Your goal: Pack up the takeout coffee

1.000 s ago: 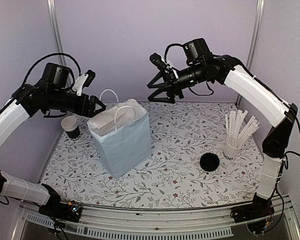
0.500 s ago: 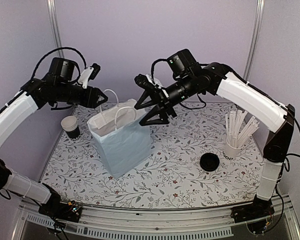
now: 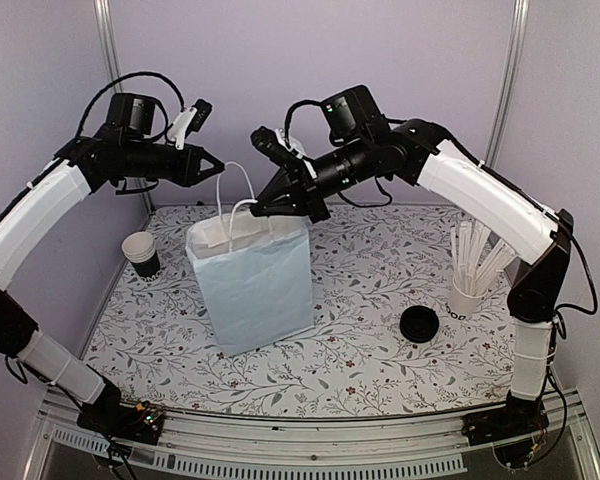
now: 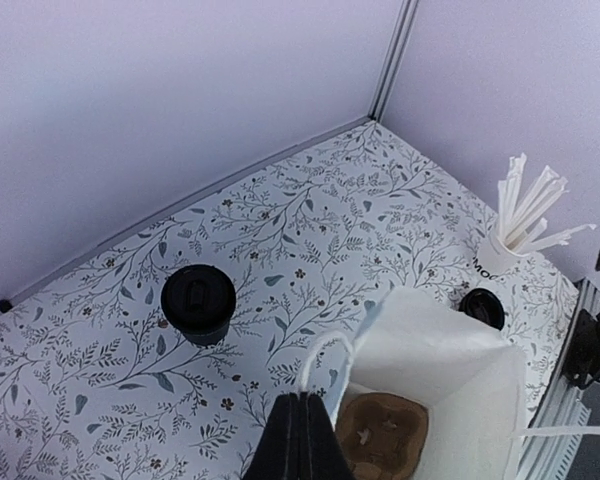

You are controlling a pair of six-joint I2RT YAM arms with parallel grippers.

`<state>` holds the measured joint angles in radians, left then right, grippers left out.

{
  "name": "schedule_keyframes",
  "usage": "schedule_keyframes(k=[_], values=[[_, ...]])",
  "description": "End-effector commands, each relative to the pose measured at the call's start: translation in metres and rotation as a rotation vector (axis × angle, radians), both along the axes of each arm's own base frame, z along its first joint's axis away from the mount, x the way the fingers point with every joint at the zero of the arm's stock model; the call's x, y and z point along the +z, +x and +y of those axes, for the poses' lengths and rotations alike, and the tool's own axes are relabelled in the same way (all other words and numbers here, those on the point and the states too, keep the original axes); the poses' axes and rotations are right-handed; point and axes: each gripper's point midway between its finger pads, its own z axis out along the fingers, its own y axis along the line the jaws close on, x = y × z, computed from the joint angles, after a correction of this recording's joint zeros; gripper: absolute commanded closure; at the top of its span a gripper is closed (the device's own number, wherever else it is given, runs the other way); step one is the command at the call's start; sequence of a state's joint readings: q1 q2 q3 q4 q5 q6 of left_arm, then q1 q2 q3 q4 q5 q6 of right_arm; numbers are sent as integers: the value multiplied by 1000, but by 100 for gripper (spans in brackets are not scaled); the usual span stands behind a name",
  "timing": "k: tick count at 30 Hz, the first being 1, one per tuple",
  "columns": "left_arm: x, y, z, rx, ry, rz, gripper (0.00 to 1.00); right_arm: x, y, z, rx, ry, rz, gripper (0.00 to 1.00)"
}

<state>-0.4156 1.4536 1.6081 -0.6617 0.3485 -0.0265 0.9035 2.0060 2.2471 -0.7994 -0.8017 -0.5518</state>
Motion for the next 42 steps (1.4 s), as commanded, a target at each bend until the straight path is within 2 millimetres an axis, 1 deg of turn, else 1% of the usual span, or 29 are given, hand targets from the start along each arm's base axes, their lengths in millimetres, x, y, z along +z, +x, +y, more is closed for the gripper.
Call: schedule_keyframes(k=[1,4,7,11,14,18,25,35,42], values=[[68,-15,-1,-45,-98,-130,100,59,-7,-4,-10,123,-73,100],[99,-24,2,-47,-145,-186,100,80,-10,-8,-12,162,-96,100],[122,-32,1,-63,-198,-223,100,91,-12,-9,-10,185,-114,100],[139,-36,-1,-75,-241,-248,100,102,-14,-13,-15,205,-131,100],[141,-34,0,-69,-242,-252,100,106,-14,-15,-24,210,-139,100],[139,-32,-1,-67,-242,-244,100,107,-12,-16,-37,209,-152,100],[129,-29,-4,-72,-239,-220,100,108,-13,-18,-36,210,-156,100],[104,-28,-2,-61,-218,-178,100,96,-10,-15,-38,187,-145,100],[86,-25,0,-39,-191,-159,100,83,-8,-11,-37,163,-126,100]])
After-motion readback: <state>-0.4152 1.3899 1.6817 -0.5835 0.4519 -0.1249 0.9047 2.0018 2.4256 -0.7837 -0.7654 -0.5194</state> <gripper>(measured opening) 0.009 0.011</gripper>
